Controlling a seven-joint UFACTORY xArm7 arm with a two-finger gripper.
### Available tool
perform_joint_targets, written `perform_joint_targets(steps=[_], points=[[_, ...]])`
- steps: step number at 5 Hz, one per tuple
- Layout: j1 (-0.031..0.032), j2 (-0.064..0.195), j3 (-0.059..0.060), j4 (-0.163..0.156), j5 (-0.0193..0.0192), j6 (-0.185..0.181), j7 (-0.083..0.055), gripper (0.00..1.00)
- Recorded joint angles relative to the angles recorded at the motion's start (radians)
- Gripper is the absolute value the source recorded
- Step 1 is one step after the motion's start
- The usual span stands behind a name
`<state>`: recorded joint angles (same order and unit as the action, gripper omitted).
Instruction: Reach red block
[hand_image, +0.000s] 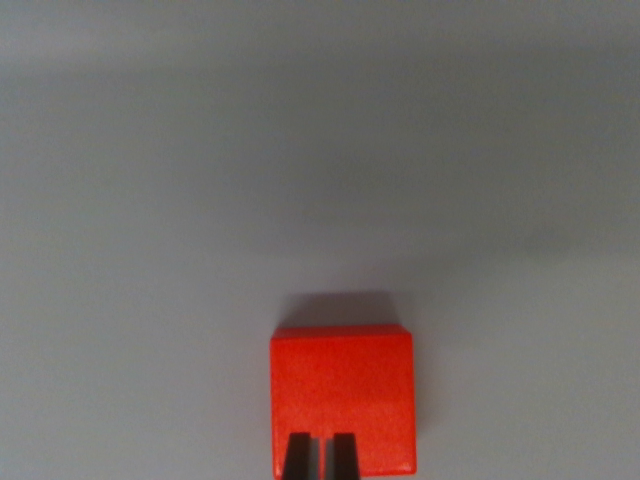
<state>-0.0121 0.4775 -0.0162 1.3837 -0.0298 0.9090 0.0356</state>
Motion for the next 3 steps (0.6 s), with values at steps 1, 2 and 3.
perform_joint_targets(steps=[1,2,3], points=[[-0.0022,0.024,-0.003,-0.009,-0.0009,-0.032,-0.001,0.0],[-0.0022,0.024,-0.003,-0.009,-0.0009,-0.032,-0.001,0.0],[-0.0041,0.045,-0.005,-0.017,-0.0017,-0.06,-0.001,0.0]])
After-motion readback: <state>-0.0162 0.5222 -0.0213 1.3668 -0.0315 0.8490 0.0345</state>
